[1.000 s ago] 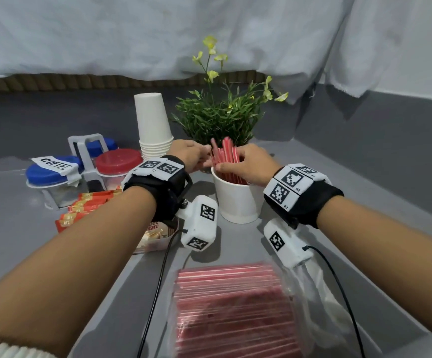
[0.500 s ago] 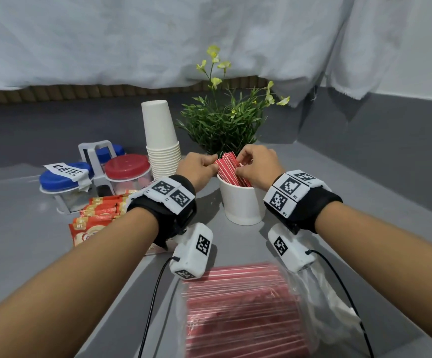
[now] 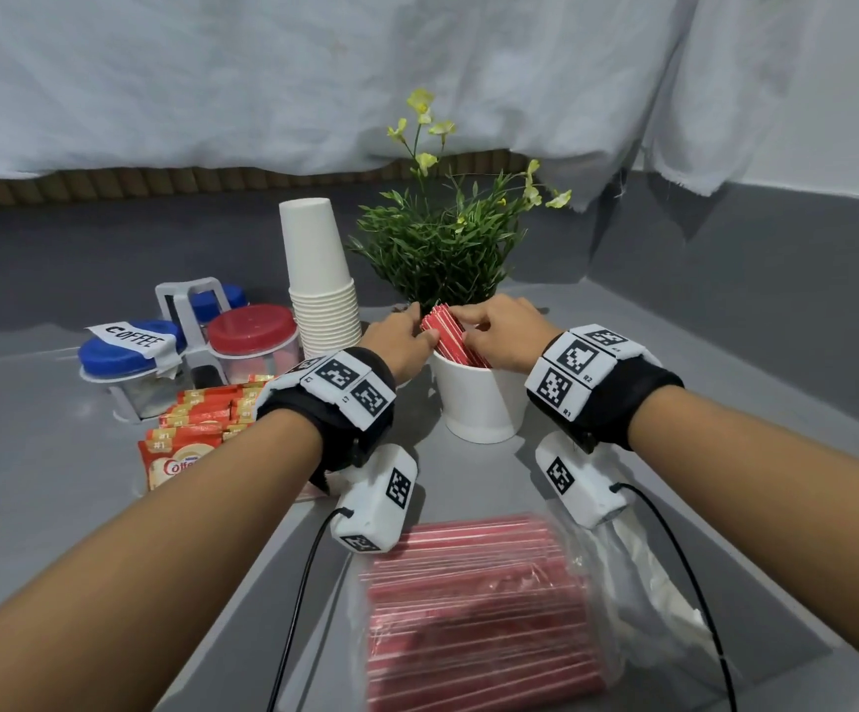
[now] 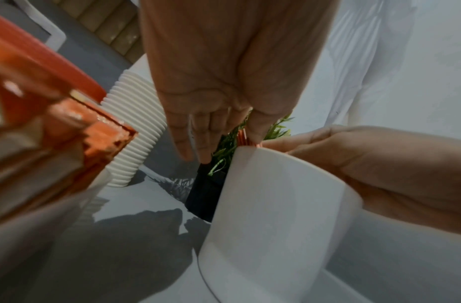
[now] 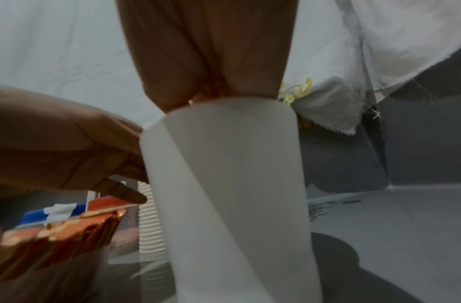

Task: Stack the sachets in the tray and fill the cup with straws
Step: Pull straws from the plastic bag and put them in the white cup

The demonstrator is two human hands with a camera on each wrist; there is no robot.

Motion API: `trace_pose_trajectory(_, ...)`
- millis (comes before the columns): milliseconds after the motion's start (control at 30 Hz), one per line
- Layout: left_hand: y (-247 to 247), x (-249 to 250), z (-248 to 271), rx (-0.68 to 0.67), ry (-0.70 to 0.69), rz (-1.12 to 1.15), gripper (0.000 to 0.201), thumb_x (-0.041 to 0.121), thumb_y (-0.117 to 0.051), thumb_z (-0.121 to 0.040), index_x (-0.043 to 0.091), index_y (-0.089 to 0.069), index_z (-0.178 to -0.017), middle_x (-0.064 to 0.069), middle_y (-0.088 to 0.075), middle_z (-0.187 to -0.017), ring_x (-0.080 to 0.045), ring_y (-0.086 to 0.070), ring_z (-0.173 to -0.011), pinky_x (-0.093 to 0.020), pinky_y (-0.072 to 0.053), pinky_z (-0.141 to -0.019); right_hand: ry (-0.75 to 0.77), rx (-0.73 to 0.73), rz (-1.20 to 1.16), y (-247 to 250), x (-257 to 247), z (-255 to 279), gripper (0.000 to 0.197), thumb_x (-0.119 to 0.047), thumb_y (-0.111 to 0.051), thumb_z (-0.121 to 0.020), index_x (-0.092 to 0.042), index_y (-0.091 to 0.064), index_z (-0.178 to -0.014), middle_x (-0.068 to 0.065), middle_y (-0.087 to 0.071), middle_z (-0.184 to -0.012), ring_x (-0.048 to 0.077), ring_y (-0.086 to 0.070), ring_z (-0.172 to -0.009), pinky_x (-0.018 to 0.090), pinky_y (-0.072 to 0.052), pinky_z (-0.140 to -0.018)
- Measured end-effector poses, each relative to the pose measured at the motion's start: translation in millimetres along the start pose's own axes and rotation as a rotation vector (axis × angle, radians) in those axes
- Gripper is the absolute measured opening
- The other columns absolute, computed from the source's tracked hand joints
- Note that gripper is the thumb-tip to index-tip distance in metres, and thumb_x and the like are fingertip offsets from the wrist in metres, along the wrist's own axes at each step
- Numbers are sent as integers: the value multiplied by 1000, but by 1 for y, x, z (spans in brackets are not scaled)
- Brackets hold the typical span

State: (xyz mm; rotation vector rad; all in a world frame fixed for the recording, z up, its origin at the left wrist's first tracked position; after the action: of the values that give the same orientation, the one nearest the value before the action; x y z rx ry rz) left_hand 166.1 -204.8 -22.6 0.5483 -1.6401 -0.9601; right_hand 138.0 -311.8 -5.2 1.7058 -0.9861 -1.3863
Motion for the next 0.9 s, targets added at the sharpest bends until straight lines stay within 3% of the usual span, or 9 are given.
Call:
trace_pose_trajectory(133,15,3,17,30,28,86,57,30,-44,-97,10,-23,-146,-13,-43,-143,-29,-42,-131,-35,-34,-109,-59,112,-103,22,5,11,39,-14,-48,-92,-14,-53,-130,4,-55,-134,22,-44,-131,30,-30,-111)
trace_pose_trajectory(267,40,21,43,69,-18,99,51,29,-42,-98,7,-29,-142,-13,-46,-141,-28,-44,-129,-33,-35,-106,-88,209,-163,53,5,32,32,-13,-51,-90,-14,-63,-119,5,-64,-122,29,-50,-122,38,-34,-111)
trace_pose_trajectory(333,50,31,58,72,-28,122,49,28,-41,-98,7,-31,-141,-13,-46,-139,-27,-46,-127,-31,-35,-103,-100,240,-218,67,3,46,29,-12,-51,-89,-14,-66,-114,7,-68,-114,25,-58,-114,38,-40,-107)
trace_pose_trajectory(400,54,40,73,60,-34,148,47,29,-41,-98,8,-33,-139,-13,-47,-137,-27,-49,-123,-32,-37,-102,-110,273,-289,78,0,62,26,-11,-51,-88,-13,-69,-107,8,-70,-103,20,-64,-100,35,-46,-101)
trace_pose_trajectory(467,53,48,88,38,-51,156,46,31,-42,-97,8,-36,-137,-13,-50,-135,-28,-52,-119,-36,-40,-104,-117,304,-345,85,-3,79,23,-9,-51,-87,-13,-70,-98,6,-69,-90,16,-64,-84,29,-53,-87)
trace_pose_trajectory(567,38,54,111,-15,-42,156,41,33,-43,-96,9,-43,-130,-13,-53,-131,-29,-53,-118,-37,-42,-101,-169,298,-425,80,0,106,17,-7,-49,-86,-14,-65,-85,3,-62,-75,12,-56,-61,20,-46,-58)
trace_pose_trajectory(633,22,52,127,-53,-14,158,36,31,-46,-95,8,-48,-124,-12,-55,-126,-29,-55,-115,-33,-43,-93,-236,280,-492,67,9,122,19,-4,-47,-86,-12,-60,-75,2,-57,-68,12,-52,-56,20,-42,-52)
trace_pose_trajectory(800,-23,40,167,-190,71,108,38,28,-46,-96,5,-47,-126,-13,-51,-131,-27,-49,-121,-30,-36,-100,-413,231,-565,19,38,161,28,-2,-41,-88,-13,-50,-64,5,-52,-64,18,-52,-55,27,-45,-53)
trace_pose_trajectory(900,-45,23,185,-270,126,-18,37,31,-45,-96,9,-48,-126,-10,-50,-133,-25,-46,-123,-30,-34,-101,-507,168,-535,-12,53,179,27,-5,-39,-89,-12,-48,-65,7,-52,-65,28,-57,-64,41,-53,-71)
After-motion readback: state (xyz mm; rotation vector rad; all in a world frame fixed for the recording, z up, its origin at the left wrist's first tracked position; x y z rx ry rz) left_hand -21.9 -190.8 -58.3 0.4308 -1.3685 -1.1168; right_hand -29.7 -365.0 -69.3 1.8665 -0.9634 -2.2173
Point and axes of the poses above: each hand's wrist, its own z-axis away from the middle knuckle, its own y-axis out of the back of the hand, x = y × z, the point moved 8 cm from there along -z, towards the middle knuckle
